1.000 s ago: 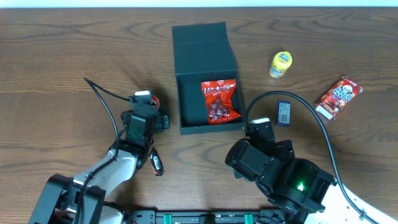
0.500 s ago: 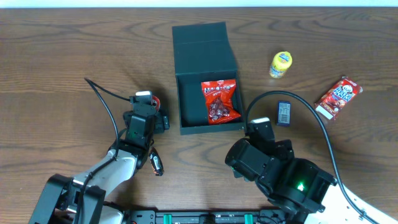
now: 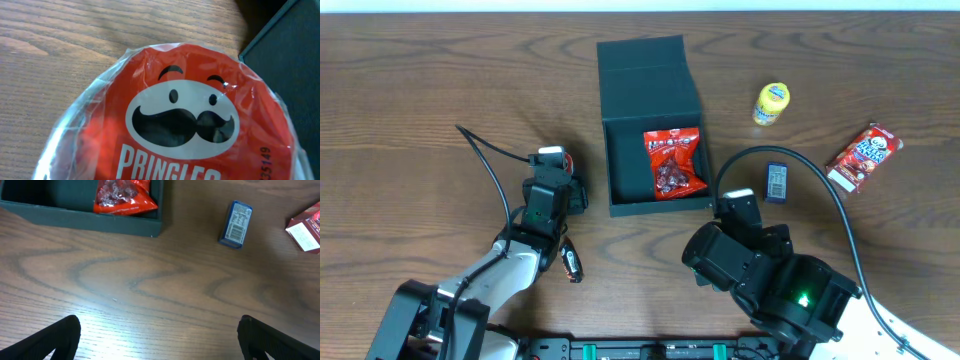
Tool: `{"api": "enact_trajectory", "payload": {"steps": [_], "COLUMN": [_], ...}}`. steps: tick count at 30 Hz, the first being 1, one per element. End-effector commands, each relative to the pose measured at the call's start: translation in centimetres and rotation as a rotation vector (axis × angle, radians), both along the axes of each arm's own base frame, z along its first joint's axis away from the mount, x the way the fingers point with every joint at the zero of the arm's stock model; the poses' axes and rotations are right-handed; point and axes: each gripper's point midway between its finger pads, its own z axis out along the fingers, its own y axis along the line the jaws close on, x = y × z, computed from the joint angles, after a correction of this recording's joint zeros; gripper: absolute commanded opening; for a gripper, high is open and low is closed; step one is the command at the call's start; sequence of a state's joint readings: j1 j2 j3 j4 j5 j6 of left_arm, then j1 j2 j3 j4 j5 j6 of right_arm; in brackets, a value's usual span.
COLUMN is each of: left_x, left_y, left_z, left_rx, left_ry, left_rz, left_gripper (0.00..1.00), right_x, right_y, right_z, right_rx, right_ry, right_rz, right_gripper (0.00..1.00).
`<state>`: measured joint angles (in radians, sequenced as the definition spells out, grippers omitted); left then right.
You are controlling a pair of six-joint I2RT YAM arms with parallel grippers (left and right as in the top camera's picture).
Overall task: Pack container
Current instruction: 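Lower the left gripper over the Pringles can and grasp it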
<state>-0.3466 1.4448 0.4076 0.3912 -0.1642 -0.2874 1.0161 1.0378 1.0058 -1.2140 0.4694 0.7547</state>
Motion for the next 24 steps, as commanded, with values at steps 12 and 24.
{"api": "enact_trajectory", "payload": {"steps": [12, 24], "left_x": [-0.23, -0.23], "left_y": [0.28, 0.29], "left_z": [-0.52, -0.52], "left_rx": [0.010, 0.010], "left_ry": [0.024, 0.024], "left_rz": [0.003, 0.004], "left_gripper": [0.58, 0.46], "right_x": [0.17, 0.18], "right_y": [-0.29, -0.31], "right_z": [0.09, 0.10], "right_rx": [-0.008, -0.010], "right_ry": [-0.024, -0.025], "right_rz": [-0.014, -0.015], "right_gripper": [0.99, 0.99]}}
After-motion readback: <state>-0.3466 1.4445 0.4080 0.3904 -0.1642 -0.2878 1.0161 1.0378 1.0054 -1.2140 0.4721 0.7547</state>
